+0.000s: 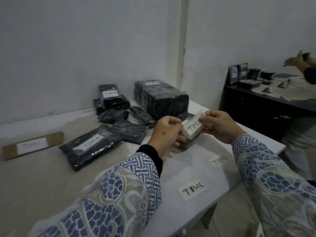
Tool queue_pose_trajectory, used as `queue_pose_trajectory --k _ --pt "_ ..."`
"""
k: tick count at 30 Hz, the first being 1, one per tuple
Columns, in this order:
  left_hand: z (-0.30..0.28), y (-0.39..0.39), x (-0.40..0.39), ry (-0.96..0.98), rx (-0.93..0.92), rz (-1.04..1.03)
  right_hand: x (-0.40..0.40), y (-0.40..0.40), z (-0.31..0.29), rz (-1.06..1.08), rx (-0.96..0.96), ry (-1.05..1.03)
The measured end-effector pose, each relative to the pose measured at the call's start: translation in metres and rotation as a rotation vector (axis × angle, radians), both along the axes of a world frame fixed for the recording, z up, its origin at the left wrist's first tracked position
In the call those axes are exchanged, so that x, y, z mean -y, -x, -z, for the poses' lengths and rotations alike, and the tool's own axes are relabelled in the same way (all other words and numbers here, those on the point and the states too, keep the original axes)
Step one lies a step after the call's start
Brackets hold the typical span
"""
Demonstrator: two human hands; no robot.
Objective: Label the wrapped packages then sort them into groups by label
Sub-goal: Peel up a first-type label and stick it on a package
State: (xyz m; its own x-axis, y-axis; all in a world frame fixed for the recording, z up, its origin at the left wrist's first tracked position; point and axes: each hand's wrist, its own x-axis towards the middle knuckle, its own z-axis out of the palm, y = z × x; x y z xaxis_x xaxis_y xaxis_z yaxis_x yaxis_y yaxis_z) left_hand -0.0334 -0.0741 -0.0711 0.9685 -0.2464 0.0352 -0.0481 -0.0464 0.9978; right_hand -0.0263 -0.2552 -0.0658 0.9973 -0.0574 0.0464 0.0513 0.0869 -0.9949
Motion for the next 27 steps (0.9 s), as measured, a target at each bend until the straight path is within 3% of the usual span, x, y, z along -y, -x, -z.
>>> queue_pose_trajectory --k 4,9,14,20,27 --pt "-0.004 -0.025 -0.062 -0.077 0.117 -0.182 -0.048 -0.019 -0.001 -0.061 0.030 0.068" --pt "0.007 -0.063 -0.112 -0.357 0.249 -0.400 -0.098 -0.046 -0.002 0.024 0.090 0.163" --pt "0.001 -0.091 -0.134 -0.618 0.309 -0.385 -0.114 -0.063 0.005 0.079 0.040 0.097" --pt "-0.003 -0.114 -0.152 -0.863 0.246 -0.332 -0.105 -0.073 0.017 0.172 -0.004 -0.006" --pt "0.023 -0.122 -0.142 -1.122 0.247 -0.291 -0.108 -0.076 0.019 0.141 -0.004 0.144"
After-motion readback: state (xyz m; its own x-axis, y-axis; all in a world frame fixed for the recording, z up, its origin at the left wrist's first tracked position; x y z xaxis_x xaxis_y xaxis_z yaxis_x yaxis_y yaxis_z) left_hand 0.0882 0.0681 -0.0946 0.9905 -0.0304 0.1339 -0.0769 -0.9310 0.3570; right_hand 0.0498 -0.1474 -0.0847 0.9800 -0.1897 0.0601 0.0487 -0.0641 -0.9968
